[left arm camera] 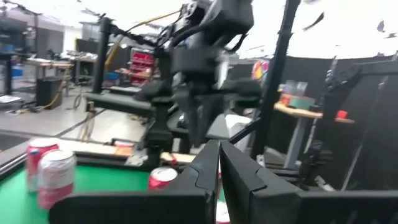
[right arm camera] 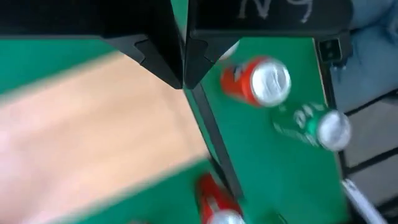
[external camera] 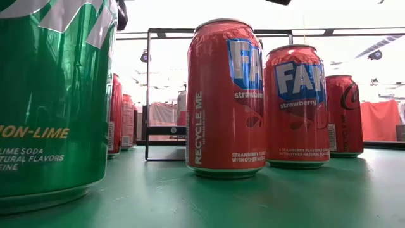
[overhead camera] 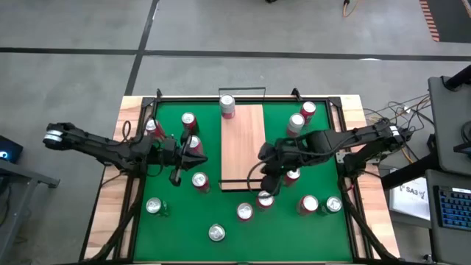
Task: Place canned beverage on shelf
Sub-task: Put the orange soda can on the shelf
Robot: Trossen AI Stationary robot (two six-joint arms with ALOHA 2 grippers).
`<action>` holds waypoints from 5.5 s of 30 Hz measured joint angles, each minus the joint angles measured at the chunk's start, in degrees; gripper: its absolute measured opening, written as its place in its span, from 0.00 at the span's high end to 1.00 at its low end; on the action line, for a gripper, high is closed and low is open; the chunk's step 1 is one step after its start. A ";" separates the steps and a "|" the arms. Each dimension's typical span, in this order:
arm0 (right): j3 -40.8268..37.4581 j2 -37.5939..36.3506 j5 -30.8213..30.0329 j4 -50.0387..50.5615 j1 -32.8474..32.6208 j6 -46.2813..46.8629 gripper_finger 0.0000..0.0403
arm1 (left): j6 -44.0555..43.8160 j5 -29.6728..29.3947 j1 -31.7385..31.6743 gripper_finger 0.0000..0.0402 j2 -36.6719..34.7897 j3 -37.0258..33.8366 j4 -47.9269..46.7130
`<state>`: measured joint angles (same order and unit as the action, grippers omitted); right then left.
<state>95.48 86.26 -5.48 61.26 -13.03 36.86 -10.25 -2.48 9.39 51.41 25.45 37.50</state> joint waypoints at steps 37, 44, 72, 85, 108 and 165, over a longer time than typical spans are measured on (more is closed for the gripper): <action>-0.02 0.56 13.44 2.82 -6.33 38.23 0.86 | 11.13 0.07 1.87 1.00 -4.50 0.13 1.03; -0.03 5.60 12.99 -1.30 -11.01 39.65 0.97 | 11.25 0.07 1.88 1.00 -5.83 0.13 1.09; 4.76 16.28 5.50 6.81 -12.98 56.61 0.97 | 7.79 0.11 1.88 1.00 -6.75 0.13 0.98; 4.74 16.31 5.49 6.61 -12.83 58.49 0.51 | 8.29 0.11 1.88 1.00 -6.92 0.13 1.01; 4.62 16.31 2.03 9.07 -9.80 60.70 0.14 | 8.36 0.11 1.88 1.00 -6.88 0.13 1.01; 4.33 20.06 3.13 11.37 -10.51 56.09 0.28 | 8.84 0.09 1.88 1.00 -6.88 0.13 1.03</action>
<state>99.81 106.32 -2.35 72.64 -23.54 92.96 -1.41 -2.39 11.27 44.53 25.58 38.52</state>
